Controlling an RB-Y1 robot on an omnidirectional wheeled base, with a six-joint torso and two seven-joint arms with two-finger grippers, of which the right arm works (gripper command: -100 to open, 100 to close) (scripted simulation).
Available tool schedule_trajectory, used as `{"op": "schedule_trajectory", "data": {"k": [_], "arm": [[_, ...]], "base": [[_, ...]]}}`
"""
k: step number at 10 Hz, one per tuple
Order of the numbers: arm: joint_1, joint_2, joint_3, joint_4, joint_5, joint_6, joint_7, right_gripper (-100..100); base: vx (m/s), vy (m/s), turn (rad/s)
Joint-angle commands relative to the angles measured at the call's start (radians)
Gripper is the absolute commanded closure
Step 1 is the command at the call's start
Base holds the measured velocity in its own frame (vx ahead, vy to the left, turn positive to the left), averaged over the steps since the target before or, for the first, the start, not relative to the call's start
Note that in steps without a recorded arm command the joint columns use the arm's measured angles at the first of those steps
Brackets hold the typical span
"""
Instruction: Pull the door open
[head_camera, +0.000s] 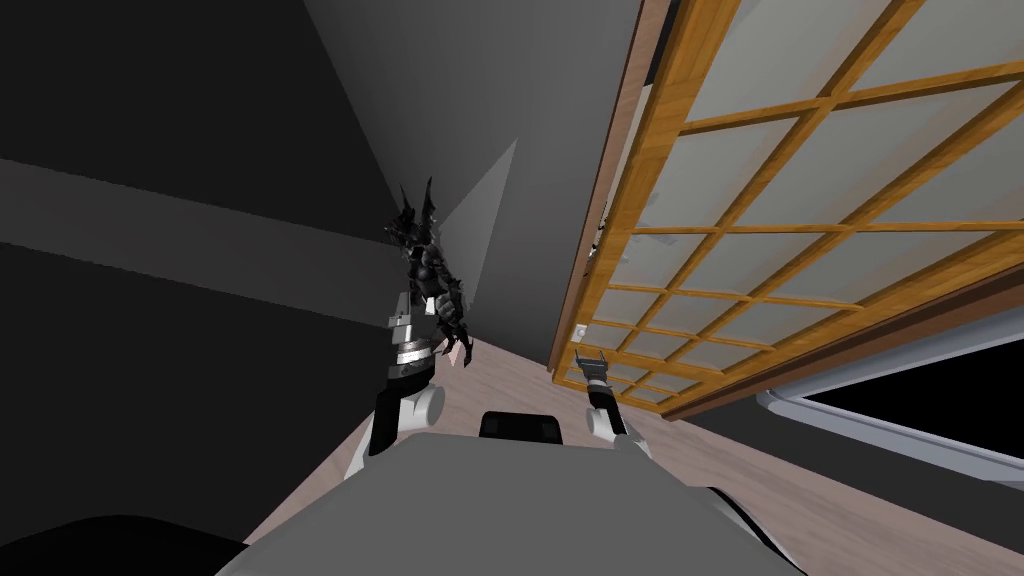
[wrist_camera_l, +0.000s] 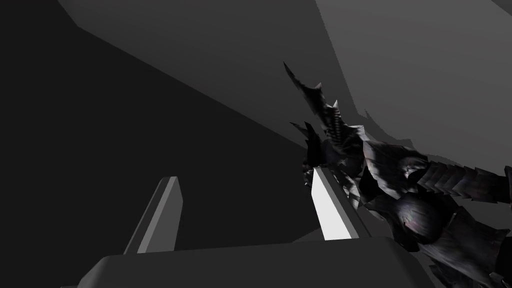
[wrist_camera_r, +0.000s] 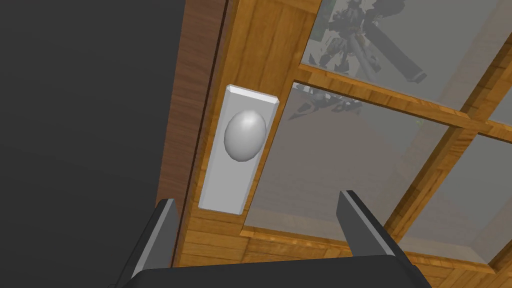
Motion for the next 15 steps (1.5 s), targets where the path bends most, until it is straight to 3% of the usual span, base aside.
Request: {"op": "schedule_trajectory", "data": {"k": [1,7,9,10,15], "arm": [[-0.007,0.004,0.009,0.001,-0.016,0.006,-0.05,-100],[-0.022,0.014,0.03,0.001,-0.055,0.023,-0.202,-100],[-0.026,0.016,0.035,0.001,-0.064,0.027,-0.237,-100],[-0.024,0.015,0.033,0.0,-0.061,0.026,-0.223,-100],[0.004,-0.044,0.017,0.022,-0.08,0.0,-0.284,-100]], "base": [[-0.066,-0.019,0.031],[-0.054,-0.012,0.016],[-0.038,-0.013,0.01],[-0.017,-0.004,0.002],[0.172,0.008,0.103]]}}
